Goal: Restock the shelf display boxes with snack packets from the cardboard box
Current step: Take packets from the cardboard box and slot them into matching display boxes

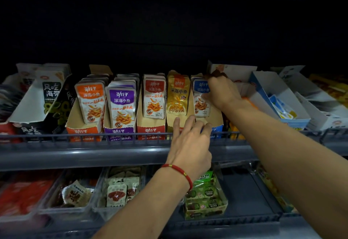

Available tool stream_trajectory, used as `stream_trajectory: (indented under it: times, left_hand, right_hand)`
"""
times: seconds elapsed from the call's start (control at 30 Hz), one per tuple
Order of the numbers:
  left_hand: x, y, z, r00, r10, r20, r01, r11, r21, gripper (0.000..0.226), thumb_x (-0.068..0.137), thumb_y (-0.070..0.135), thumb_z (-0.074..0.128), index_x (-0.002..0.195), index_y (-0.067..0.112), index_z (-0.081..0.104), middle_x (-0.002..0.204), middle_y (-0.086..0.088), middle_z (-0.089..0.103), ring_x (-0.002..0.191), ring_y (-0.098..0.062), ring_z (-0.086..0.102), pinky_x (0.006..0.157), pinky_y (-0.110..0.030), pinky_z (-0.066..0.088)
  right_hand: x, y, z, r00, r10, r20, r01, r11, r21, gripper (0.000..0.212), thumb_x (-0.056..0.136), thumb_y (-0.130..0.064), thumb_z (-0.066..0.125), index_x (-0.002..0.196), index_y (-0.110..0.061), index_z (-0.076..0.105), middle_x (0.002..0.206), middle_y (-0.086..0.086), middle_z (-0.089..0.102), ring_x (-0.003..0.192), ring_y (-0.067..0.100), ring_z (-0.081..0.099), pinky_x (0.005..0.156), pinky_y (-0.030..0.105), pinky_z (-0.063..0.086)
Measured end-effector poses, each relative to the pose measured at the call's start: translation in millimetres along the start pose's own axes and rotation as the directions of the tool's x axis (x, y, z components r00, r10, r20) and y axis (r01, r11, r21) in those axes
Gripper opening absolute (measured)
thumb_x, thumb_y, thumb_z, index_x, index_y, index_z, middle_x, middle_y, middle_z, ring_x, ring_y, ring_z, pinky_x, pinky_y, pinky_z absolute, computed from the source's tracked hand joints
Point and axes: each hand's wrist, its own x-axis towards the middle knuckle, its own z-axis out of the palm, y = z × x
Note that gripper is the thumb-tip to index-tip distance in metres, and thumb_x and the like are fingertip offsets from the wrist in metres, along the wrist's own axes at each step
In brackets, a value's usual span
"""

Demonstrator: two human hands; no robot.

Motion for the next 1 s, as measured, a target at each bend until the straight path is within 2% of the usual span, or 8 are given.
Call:
stream_trajectory:
  times: [0.37, 0.57, 0.67, 0.73, 0.8, 0.87, 0.93, 1.0]
  left_hand:
    - [-4.3, -2.4, -4.2, 0.999, 0.040, 0.021, -0.041, 0.999, 0.035, 0.078, 0.085, 0.013, 0.062, 0.156, 0.019, 0.027, 0.160, -0.003, 0.031, 0.152, -0.026, 0.012, 0.123, -0.059, 0.008]
    - [-58.2, -22.1, -21.9, 0.974, 0.176, -0.144, -0.178, 0.984, -0.004, 0.059, 0.081, 0.013, 0.063, 0.140, 0.013, 0.051, 0.141, -0.006, 0.050, 0.139, -0.025, 0.038, 0.117, -0.051, 0.032]
    - [-114.5, -47.7, -24.3, 0.963, 0.178, -0.202, -0.203, 0.974, -0.106, 0.040, 0.083, 0.015, 0.057, 0.122, 0.015, 0.063, 0.121, 0.001, 0.059, 0.120, -0.020, 0.052, 0.104, -0.036, 0.045]
    - [-153.3, -71.4, -14.7, 0.975, 0.175, -0.135, -0.199, 0.962, -0.188, 0.033, 0.084, 0.017, 0.052, 0.115, 0.019, 0.064, 0.113, 0.005, 0.058, 0.110, -0.018, 0.055, 0.094, -0.032, 0.048]
    - [-188.8, -95.8, 6.9, 0.987, 0.157, 0.033, -0.145, 0.962, -0.231, 0.032, 0.083, 0.016, 0.052, 0.112, 0.023, 0.062, 0.111, 0.006, 0.058, 0.106, -0.016, 0.055, 0.090, -0.033, 0.050]
    - [-217.2, -111.8, 29.0, 0.941, 0.083, 0.327, -0.001, 0.970, -0.243, 0.036, 0.082, 0.017, 0.053, 0.116, 0.025, 0.061, 0.116, 0.005, 0.057, 0.113, -0.017, 0.054, 0.095, -0.036, 0.049]
    - [-240.0, -124.4, 51.2, 0.783, 0.004, 0.622, 0.130, 0.977, -0.170, 0.041, 0.085, 0.019, 0.054, 0.125, 0.021, 0.061, 0.123, -0.001, 0.058, 0.120, -0.021, 0.054, 0.099, -0.035, 0.048]
    - [-258.3, -137.3, 71.3, 0.623, -0.024, 0.782, 0.139, 0.987, -0.081, 0.040, 0.086, 0.023, 0.056, 0.125, 0.016, 0.065, 0.125, -0.006, 0.063, 0.121, -0.024, 0.057, 0.097, -0.035, 0.050]
  right_hand:
    - [-21.7, 2.3, -13.7, 0.993, -0.053, -0.110, 0.058, 0.998, 0.039, 0.047, 0.093, -0.031, 0.068, 0.133, -0.011, 0.054, 0.127, 0.015, 0.056, 0.117, 0.033, 0.055, 0.086, 0.045, 0.053]
    - [-112.2, -8.9, -45.8, 0.956, -0.131, -0.262, 0.197, 0.949, 0.245, 0.022, 0.095, -0.023, 0.058, 0.116, -0.018, 0.062, 0.104, -0.005, 0.058, 0.085, 0.013, 0.057, 0.069, 0.031, 0.048]
    - [-181.4, -28.6, -53.2, 0.963, -0.235, -0.130, 0.266, 0.897, 0.353, 0.012, 0.092, -0.023, 0.060, 0.103, -0.025, 0.063, 0.090, -0.016, 0.055, 0.071, 0.002, 0.052, 0.063, 0.026, 0.050]
    - [-223.3, -43.4, -40.4, 0.944, -0.324, 0.057, 0.275, 0.873, 0.403, 0.009, 0.091, -0.028, 0.060, 0.099, -0.031, 0.062, 0.085, -0.018, 0.057, 0.069, 0.000, 0.053, 0.062, 0.029, 0.052]
    - [-257.9, -63.6, -16.5, 0.858, -0.424, 0.291, 0.295, 0.870, 0.396, 0.012, 0.090, -0.035, 0.055, 0.101, -0.034, 0.060, 0.087, -0.017, 0.058, 0.073, 0.004, 0.055, 0.064, 0.033, 0.051]
    - [-285.2, -85.6, 16.5, 0.688, -0.498, 0.528, 0.294, 0.856, 0.425, 0.016, 0.092, -0.035, 0.054, 0.105, -0.031, 0.062, 0.094, -0.011, 0.066, 0.085, 0.013, 0.061, 0.071, 0.035, 0.051]
    - [-309.3, -105.9, 55.2, 0.481, -0.507, 0.715, 0.269, 0.862, 0.430, 0.019, 0.096, -0.034, 0.056, 0.111, -0.026, 0.064, 0.103, -0.001, 0.069, 0.096, 0.022, 0.063, 0.076, 0.037, 0.051]
    - [-332.4, -121.9, 97.1, 0.358, -0.430, 0.829, 0.246, 0.900, 0.361, 0.028, 0.098, -0.034, 0.056, 0.122, -0.021, 0.063, 0.118, 0.005, 0.067, 0.108, 0.027, 0.062, 0.082, 0.034, 0.049]
